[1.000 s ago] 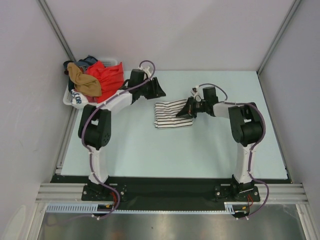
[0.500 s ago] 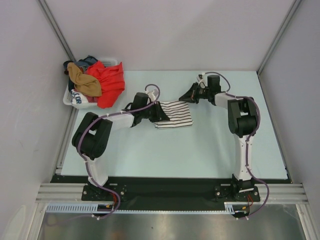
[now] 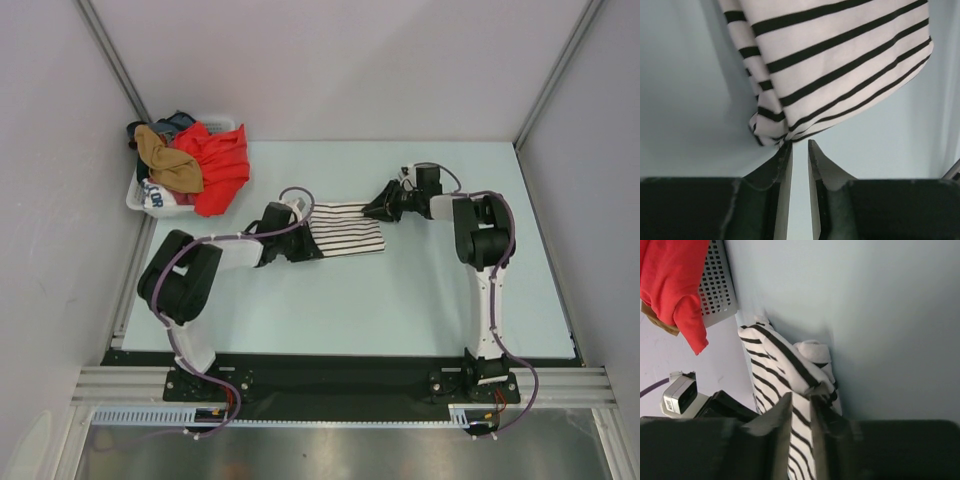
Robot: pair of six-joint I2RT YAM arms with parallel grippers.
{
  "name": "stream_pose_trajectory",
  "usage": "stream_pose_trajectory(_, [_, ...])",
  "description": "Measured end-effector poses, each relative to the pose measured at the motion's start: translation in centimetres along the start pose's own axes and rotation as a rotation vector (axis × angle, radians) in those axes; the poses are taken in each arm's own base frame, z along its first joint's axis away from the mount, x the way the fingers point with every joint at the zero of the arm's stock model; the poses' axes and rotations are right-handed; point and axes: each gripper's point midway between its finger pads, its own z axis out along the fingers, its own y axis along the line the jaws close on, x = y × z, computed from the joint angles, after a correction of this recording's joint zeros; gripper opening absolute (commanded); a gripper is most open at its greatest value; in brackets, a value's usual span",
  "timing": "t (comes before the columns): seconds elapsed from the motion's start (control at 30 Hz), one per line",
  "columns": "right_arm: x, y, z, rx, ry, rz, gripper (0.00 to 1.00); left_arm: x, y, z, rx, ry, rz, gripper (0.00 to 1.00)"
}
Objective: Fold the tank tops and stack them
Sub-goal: Fold the tank top
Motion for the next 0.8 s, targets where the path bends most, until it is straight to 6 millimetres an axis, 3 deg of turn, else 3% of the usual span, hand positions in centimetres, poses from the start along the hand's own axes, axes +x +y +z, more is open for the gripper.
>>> stream_pose_trajectory(0.07, [0.0, 0.4, -0.9, 0.015, -0.021, -0.018, 0.49, 0.1, 0.4, -0.9, -0.034, -0.014, 0.008, 0.29])
stream_pose_trajectory(0.17, [0.2, 1.4, -2.4, 0.043, -0.053, -0.063, 0.55, 0.0, 0.7, -2.3, -0.07, -0.03, 0.023, 0.41])
stream_pose_trajectory(0.3, [0.6, 2.9, -4.7, 0.107, -0.097, -0.13, 0.57, -0.8, 0.0, -5.1, -0.097, -0.083, 0.053, 0.57])
stream_pose_trajectory(0.47, [0.8, 3.7, -7.0, 0.236, -0.158, -0.223, 0.54, -2.0, -0.8, -7.7, -0.117, -0.155, 0.085, 0.61])
stream_pose_trajectory(0.57, [1.0, 2.8, -7.4, 0.341, -0.178, -0.268, 0.53, -2.1, -0.5, -9.0, -0.146, -0.19, 0.097, 0.62])
stream_pose_trajectory(0.8, [3.3, -0.6, -6.2, 0.57, -0.113, -0.325, 0.51, -0.8, 1.1, -12.1, -0.222, -0.24, 0.103, 0.65])
